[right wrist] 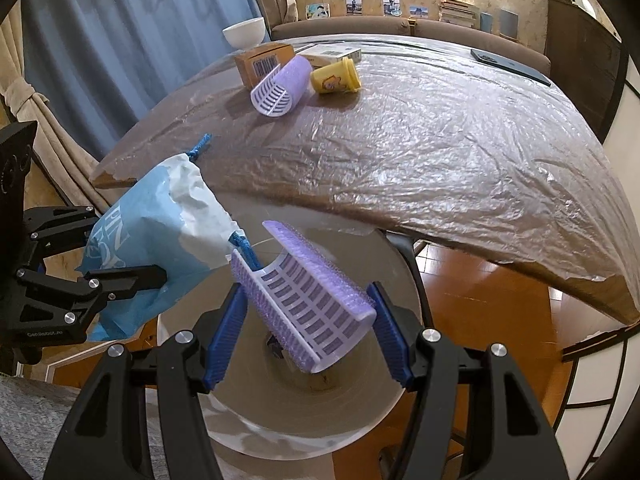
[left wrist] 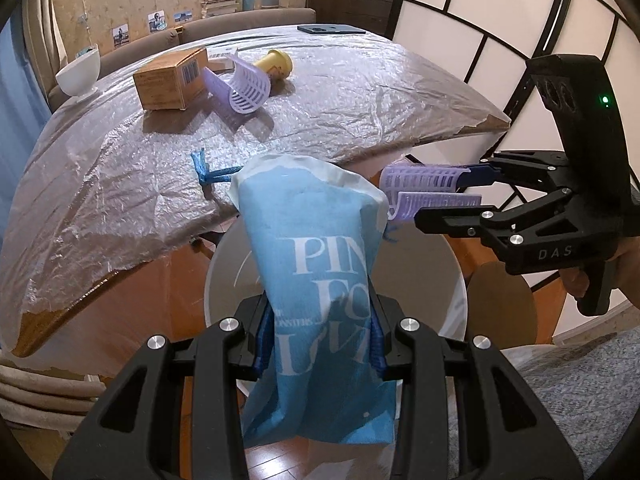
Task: Collect trash
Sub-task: 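Open the left tool to drop the blue bag into the bin while the right tool holds the roller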
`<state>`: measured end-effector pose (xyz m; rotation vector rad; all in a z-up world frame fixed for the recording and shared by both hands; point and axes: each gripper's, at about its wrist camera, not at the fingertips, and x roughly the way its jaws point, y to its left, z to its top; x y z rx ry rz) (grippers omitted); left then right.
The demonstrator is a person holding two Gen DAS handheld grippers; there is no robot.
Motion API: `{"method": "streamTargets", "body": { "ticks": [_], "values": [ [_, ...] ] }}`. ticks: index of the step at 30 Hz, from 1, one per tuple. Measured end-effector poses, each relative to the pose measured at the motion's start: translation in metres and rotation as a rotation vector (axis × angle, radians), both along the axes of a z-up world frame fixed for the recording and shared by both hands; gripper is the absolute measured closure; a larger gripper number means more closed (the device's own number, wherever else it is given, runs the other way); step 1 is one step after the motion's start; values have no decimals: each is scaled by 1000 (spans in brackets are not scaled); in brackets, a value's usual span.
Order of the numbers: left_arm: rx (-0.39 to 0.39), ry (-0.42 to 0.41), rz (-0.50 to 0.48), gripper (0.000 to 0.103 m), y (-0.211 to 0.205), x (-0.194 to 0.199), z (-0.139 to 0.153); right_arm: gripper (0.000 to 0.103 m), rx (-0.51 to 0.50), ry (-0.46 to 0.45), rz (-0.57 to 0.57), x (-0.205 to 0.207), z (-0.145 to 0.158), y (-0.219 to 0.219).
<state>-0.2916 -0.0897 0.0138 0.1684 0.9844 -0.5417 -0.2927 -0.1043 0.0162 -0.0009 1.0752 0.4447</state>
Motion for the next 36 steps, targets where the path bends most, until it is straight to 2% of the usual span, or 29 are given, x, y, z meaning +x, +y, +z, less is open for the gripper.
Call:
{"method": "streamTargets", "body": {
  "ticks": [16,36],
  "values": [
    [24,42,-7,64,-4,-2,-22,42,-18,49,-3,0,-23,3],
    [70,101,27,64,-6,9,-66,42,-74,96,-8,7,-48,19]
  ]
}}
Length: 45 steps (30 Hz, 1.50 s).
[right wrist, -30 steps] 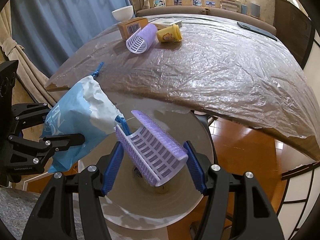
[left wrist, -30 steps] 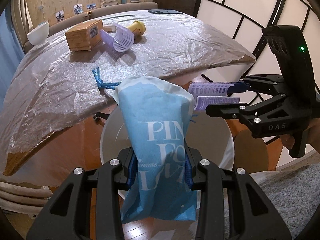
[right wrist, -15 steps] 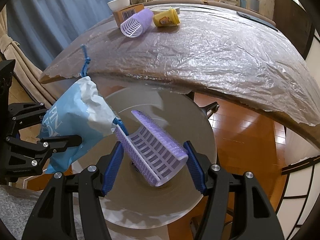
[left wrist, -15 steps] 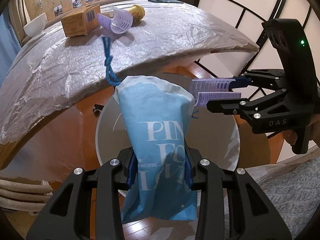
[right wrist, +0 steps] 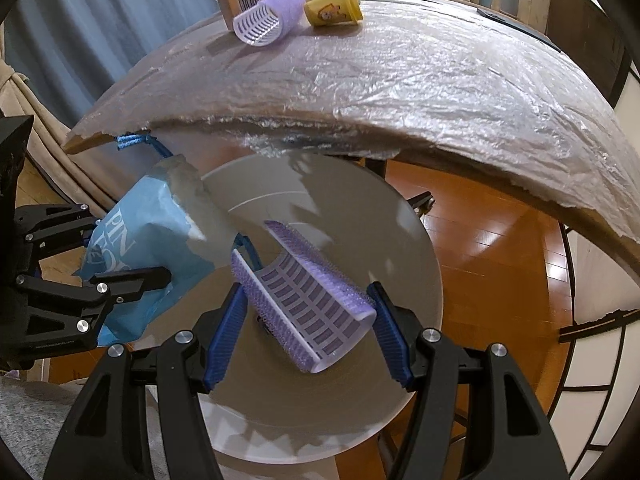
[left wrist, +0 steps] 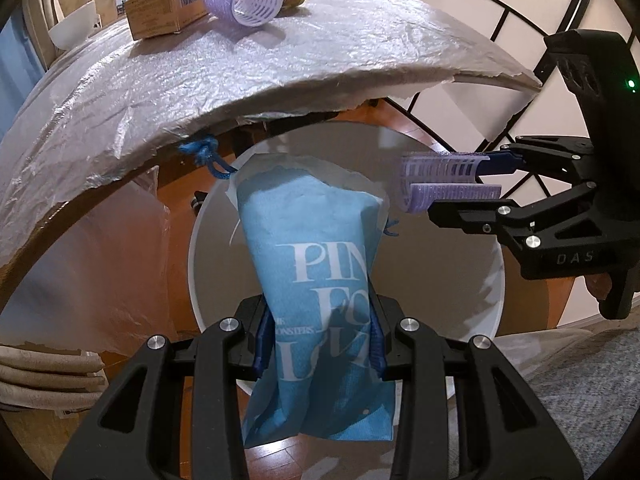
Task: Collect trash
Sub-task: 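Open the left tool to drop the blue bag into the bin while the right tool holds the roller, then move the left tool back to the bed and grasp the brown cardboard box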
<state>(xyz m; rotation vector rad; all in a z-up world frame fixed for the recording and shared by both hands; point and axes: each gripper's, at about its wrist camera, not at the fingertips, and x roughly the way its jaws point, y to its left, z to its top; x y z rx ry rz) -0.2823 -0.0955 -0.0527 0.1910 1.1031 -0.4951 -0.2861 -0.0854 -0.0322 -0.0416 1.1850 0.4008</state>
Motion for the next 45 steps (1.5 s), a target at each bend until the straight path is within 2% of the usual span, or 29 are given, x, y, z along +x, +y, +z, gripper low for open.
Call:
{"method": "streamTargets", "body": {
  "ticks": [13,26,28,29,30,34,37,39,40,41,42,45],
  "values": [
    [29,30,-6,64,-3,9,-30,42,-34,26,-11,11,-21,5],
    [42,45,-7,64,-11,26,-40,41,-49,42,-12,16,-33,9],
    [41,36,-10,53,-10,26,-38,36,-43,44,-11,16,-33,7],
    [55,27,-3,33,-11,26,-37,26,-48,42,-18,15,-32,6],
    [71,6,10,24,-11,26,-35,23,-50,33,-29,15,-31,4],
    [69,-3,29,24,-4,29,-33,20,-38,23,-52,14,-25,-2],
    [59,-21,44,24,3,27,-21,20,-28,-19,-58,9,-4,-7],
    [9,-62,48,24,13,21,4,18,-14,-83,-45,2,22,-8],
    [-11,-81,50,24,17,19,14,12,-6,-114,-37,0,34,-8],
    [-49,-118,53,20,24,17,34,6,2,-151,-28,-3,46,-7],
    [-71,-141,56,11,31,10,43,5,9,-195,-18,-4,60,-5],
    [-131,-275,106,2,49,16,87,4,23,-278,2,4,84,4]
  ]
}}
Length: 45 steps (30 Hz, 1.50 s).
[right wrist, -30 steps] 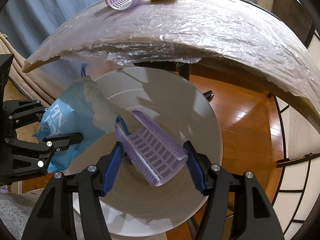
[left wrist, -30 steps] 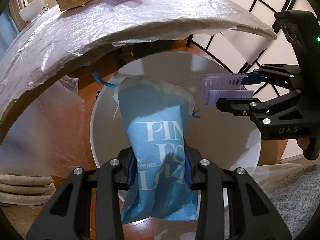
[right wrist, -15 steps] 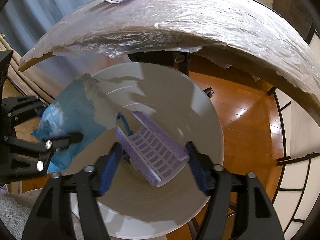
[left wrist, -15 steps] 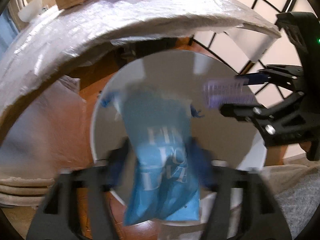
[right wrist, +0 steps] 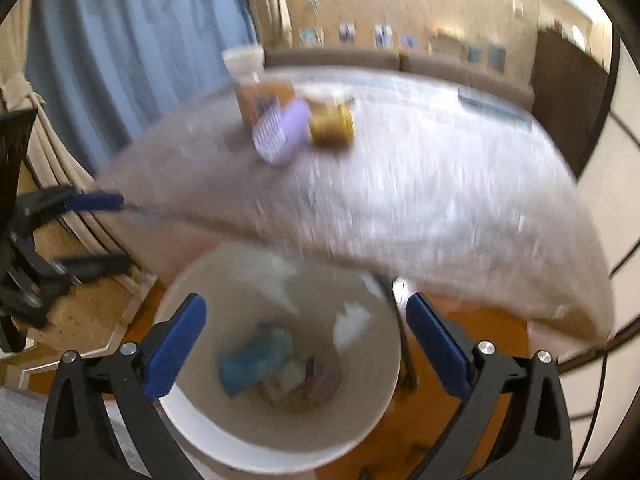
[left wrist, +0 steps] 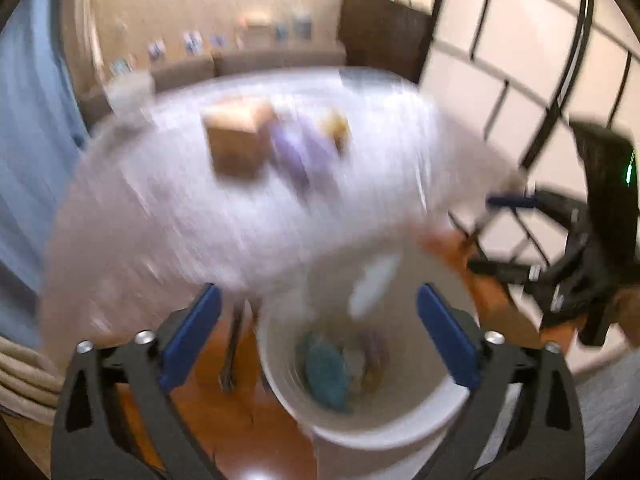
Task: Collect trash
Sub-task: 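Move the left tool back to the bed and grasp the brown cardboard box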
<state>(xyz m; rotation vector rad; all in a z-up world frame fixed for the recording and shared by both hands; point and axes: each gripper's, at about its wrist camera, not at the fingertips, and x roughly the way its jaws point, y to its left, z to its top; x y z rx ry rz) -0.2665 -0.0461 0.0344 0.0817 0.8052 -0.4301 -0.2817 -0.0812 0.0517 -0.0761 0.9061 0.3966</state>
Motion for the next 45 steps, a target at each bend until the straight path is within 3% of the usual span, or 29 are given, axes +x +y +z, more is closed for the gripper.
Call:
{"method": "streamTargets", "body": {
  "ticks": [4,13,22,25,35,37,41,42,45],
  "values": [
    [-38,-68,81,2,15,39,26,4,25,-18,-8,33,6,18],
    [-14,14,91,2,26,149,4,10,13,40,-13,93,-19,64],
    [37,46,38,2,9,186,-11,17,-19,54,-27,118,-31,89],
    [45,51,17,3,4,195,-13,32,-14,72,-19,126,-34,95],
    [84,74,-19,3,-1,212,-22,32,-27,57,-9,134,-35,110],
    [85,73,-32,12,-2,213,-22,34,-28,57,-10,135,-35,112],
    [82,81,-36,38,-1,216,-22,55,-28,47,-26,138,-34,110],
    [77,83,-37,43,0,217,-23,56,-22,49,-29,137,-33,109],
    [63,85,-35,43,1,218,-22,58,3,58,-32,138,-33,105]
  ]
}}
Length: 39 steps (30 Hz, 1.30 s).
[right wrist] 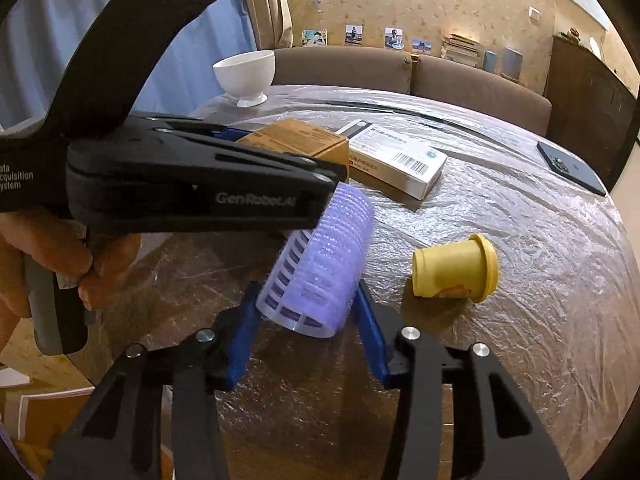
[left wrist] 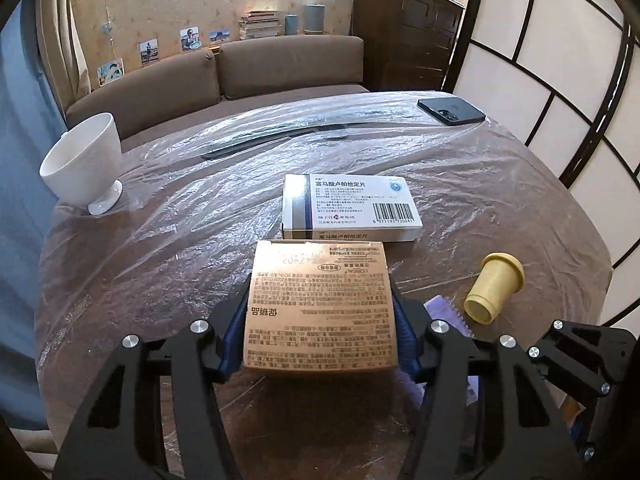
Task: Collect trash
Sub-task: 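Move the left tool back to the bed and grasp the brown cardboard box, then carry the brown box and purple roller toward the white bin with both tools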
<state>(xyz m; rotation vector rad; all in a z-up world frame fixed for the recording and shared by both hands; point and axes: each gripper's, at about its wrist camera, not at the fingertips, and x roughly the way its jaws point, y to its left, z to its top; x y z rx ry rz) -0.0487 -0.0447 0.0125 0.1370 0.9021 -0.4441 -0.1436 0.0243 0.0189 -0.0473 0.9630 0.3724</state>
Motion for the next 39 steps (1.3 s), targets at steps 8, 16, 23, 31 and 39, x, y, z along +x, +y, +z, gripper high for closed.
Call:
{"method": "streamTargets", "body": {
  "ticks": [8,16,23,31,39],
  "values": [
    [-15,-21,39,43,10,-2,6,60,56,0,-18,-4,4,-12],
    [4,-37,53,43,9,-8,7,60,81,-6,-26,-11,10,-22],
    [8,-45,76,43,7,-17,9,60,108,0,-39,-17,14,-31],
    [-12,-57,96,43,8,-29,16,60,113,-26,-43,-28,28,-42],
    [-20,-80,109,43,4,-47,22,60,102,-36,-63,-35,33,-58]
  ]
}}
